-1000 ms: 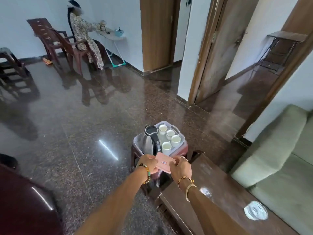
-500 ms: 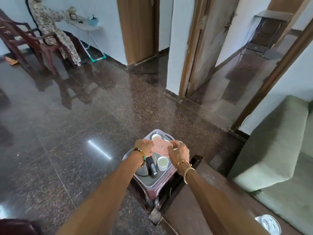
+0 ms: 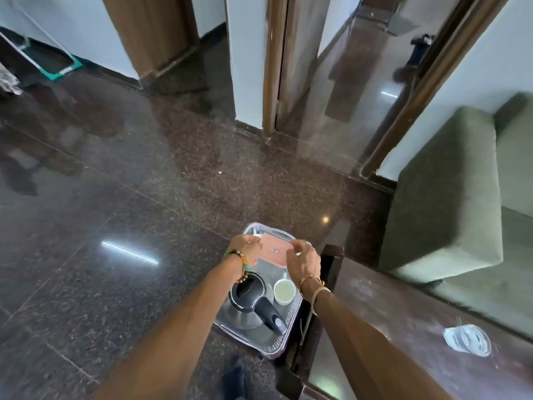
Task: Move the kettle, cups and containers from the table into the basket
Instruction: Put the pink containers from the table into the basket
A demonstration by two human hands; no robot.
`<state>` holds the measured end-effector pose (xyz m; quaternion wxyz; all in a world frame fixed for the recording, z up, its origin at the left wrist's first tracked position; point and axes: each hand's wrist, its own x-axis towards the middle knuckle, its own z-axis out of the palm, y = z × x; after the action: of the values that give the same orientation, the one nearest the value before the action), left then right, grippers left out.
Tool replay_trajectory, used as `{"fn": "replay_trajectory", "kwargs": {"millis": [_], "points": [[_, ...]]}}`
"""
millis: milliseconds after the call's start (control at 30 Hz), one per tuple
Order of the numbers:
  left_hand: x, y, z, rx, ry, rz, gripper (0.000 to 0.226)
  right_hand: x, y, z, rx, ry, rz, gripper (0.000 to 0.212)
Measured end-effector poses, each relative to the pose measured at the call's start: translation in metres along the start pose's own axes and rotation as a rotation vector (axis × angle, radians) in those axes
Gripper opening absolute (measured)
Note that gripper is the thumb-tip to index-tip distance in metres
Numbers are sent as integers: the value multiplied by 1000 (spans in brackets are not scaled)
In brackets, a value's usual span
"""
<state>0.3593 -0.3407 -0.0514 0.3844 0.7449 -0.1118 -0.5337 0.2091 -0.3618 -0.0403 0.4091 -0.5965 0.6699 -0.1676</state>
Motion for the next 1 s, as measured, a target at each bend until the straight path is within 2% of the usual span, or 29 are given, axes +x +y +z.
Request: {"fn": "replay_trajectory", "kwargs": {"millis": [133, 233, 367, 533, 700, 867, 1000], "points": [[34, 14, -11, 58, -20, 11, 14, 24, -13, 19, -3, 6, 46, 31], [53, 17, -17, 68, -49, -11, 12, 34, -18, 28, -22, 4, 61, 50], [70, 9, -19, 113, -55, -32, 19, 46, -7, 46, -55, -32, 100, 36], [91, -21, -25, 277, -44, -41, 22, 57, 22, 76, -53, -147, 152, 33], [109, -43, -23, 423, -44, -26, 20, 63, 43, 95, -105, -206, 186, 36], [113, -50, -19, 540, -47, -26, 31, 69, 52, 104, -149, -258, 206, 39], [122, -50, -17, 618, -106, -58, 28, 73, 56, 110, -168, -311, 207, 40]]}}
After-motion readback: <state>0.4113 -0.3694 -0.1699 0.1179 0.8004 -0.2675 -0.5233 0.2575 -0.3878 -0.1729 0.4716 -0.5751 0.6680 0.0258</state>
